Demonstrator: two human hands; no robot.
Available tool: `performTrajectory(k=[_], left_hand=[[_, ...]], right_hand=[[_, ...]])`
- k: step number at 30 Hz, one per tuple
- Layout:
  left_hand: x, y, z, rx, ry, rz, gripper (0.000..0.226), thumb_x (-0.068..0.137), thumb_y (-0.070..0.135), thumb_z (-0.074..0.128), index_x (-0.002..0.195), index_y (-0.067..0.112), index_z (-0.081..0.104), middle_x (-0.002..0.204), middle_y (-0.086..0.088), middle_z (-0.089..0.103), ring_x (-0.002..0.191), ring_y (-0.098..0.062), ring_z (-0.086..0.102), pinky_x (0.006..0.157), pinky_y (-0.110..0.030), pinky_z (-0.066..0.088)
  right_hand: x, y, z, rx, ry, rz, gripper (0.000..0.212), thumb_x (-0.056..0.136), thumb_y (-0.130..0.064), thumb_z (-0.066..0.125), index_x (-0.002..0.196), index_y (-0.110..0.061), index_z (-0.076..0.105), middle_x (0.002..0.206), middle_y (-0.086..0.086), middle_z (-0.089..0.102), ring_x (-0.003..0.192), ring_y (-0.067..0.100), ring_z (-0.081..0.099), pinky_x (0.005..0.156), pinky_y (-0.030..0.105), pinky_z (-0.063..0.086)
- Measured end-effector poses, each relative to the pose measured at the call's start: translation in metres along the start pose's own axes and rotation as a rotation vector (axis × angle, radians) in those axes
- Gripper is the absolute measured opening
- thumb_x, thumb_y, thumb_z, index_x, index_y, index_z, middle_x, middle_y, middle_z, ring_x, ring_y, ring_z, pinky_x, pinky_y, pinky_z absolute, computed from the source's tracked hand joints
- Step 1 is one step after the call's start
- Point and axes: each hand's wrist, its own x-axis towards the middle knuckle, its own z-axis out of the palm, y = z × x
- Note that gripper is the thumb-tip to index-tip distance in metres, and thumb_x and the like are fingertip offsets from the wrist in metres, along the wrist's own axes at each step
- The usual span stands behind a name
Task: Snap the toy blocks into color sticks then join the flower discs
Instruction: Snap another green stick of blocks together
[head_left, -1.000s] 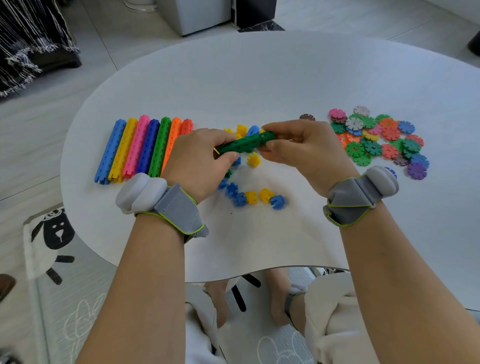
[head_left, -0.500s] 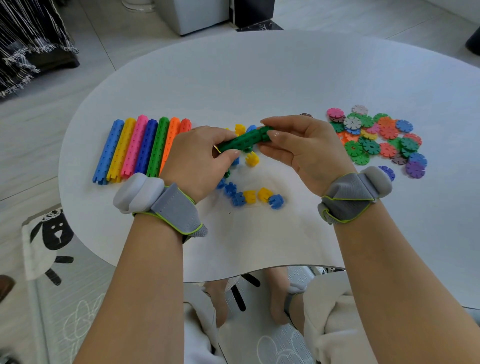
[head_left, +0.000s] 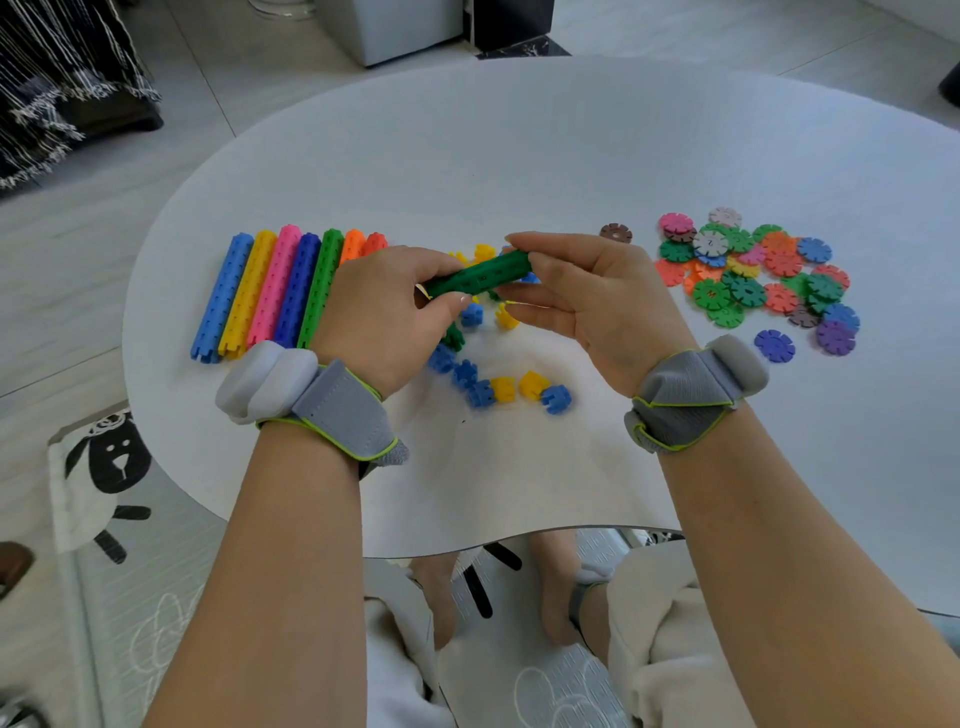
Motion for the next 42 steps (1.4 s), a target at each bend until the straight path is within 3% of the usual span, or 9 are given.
performTrajectory(k=[3, 7, 13, 19, 27, 30, 34, 39, 42], left_hand=[[0.001, -0.006, -0.004, -0.013, 0.005, -0.053, 0.026, 0.086, 0.021, 0.063, 0.111, 0.018, 0.067, 0.077, 0.004, 0.061, 0.078, -0.021, 0.065, 0.085, -0.036, 0.05], [-0.001, -0.012, -0.008, 0.032, -0.015, -0.09, 0.025, 0.086, 0.02, 0.062, 0.11, 0.018, 0.067, 0.074, 0.007, 0.059, 0.078, -0.022, 0.064, 0.086, -0.039, 0.05], [-0.004, -0.018, -0.013, 0.047, 0.021, -0.118, 0.024, 0.087, 0.02, 0.062, 0.11, 0.016, 0.067, 0.075, 0.004, 0.06, 0.079, -0.025, 0.063, 0.084, -0.039, 0.051], [-0.005, -0.015, -0.013, 0.048, 0.037, -0.105, 0.024, 0.088, 0.021, 0.06, 0.111, 0.016, 0.067, 0.079, 0.002, 0.063, 0.08, -0.023, 0.064, 0.083, -0.038, 0.05], [-0.006, -0.015, -0.016, 0.023, 0.022, -0.11, 0.025, 0.088, 0.021, 0.059, 0.113, 0.017, 0.066, 0.078, 0.003, 0.06, 0.081, -0.021, 0.063, 0.084, -0.034, 0.049], [-0.006, -0.015, -0.018, 0.035, 0.023, -0.118, 0.025, 0.089, 0.022, 0.059, 0.113, 0.018, 0.066, 0.08, 0.002, 0.062, 0.082, -0.021, 0.063, 0.084, -0.033, 0.048], [-0.006, -0.013, -0.018, 0.024, 0.017, -0.122, 0.024, 0.089, 0.022, 0.059, 0.112, 0.018, 0.066, 0.079, 0.003, 0.062, 0.082, -0.02, 0.063, 0.085, -0.034, 0.049], [-0.006, -0.009, -0.015, 0.003, 0.004, -0.122, 0.023, 0.089, 0.021, 0.059, 0.111, 0.018, 0.066, 0.076, 0.005, 0.059, 0.082, -0.02, 0.063, 0.085, -0.034, 0.048], [-0.006, -0.006, -0.014, 0.003, -0.002, -0.117, 0.023, 0.089, 0.021, 0.059, 0.111, 0.019, 0.066, 0.078, 0.006, 0.059, 0.083, -0.019, 0.062, 0.084, -0.031, 0.047]], right_hand=[[0.0, 0.002, 0.009, -0.096, 0.09, -0.032, 0.025, 0.096, -0.002, 0.046, 0.112, -0.016, 0.06, 0.1, 0.007, 0.068, 0.077, 0.022, 0.07, 0.069, 0.034, 0.059], [0.006, 0.012, 0.013, -0.548, 0.169, -0.169, 0.012, 0.085, -0.007, 0.063, 0.094, -0.015, 0.064, 0.067, -0.004, 0.061, 0.05, 0.01, 0.057, 0.056, 0.028, 0.049], [0.009, 0.01, 0.023, -0.763, 0.177, -0.21, 0.009, 0.08, -0.02, 0.072, 0.078, -0.019, 0.064, 0.066, -0.011, 0.057, 0.062, 0.002, 0.051, 0.062, 0.017, 0.042], [0.008, 0.016, 0.046, -1.255, 0.032, -0.14, 0.03, 0.086, -0.044, 0.061, 0.092, -0.016, 0.069, 0.086, -0.001, 0.068, 0.085, 0.018, 0.061, 0.077, 0.036, 0.051], [0.009, 0.012, 0.048, -1.34, -0.011, -0.158, 0.028, 0.085, -0.025, 0.056, 0.095, -0.005, 0.072, 0.089, 0.013, 0.07, 0.087, 0.027, 0.063, 0.079, 0.039, 0.052], [0.01, 0.009, 0.042, -1.187, 0.085, -0.193, 0.023, 0.081, -0.02, 0.058, 0.089, -0.005, 0.073, 0.084, 0.015, 0.071, 0.082, 0.027, 0.066, 0.078, 0.039, 0.053], [0.011, 0.0, 0.028, -0.676, 0.272, -0.151, 0.018, 0.077, -0.011, 0.062, 0.068, -0.024, 0.071, 0.062, 0.001, 0.069, 0.057, 0.012, 0.067, 0.071, 0.034, 0.059], [0.018, 0.002, 0.023, -0.011, 0.301, 0.023, 0.009, 0.087, 0.003, 0.059, 0.091, -0.003, 0.064, 0.084, 0.015, 0.067, 0.074, 0.024, 0.07, 0.075, 0.031, 0.059], [0.016, 0.0, 0.025, 0.161, 0.224, 0.074, 0.008, 0.092, 0.001, 0.054, 0.092, -0.003, 0.061, 0.089, 0.015, 0.066, 0.078, 0.024, 0.07, 0.074, 0.029, 0.059]])
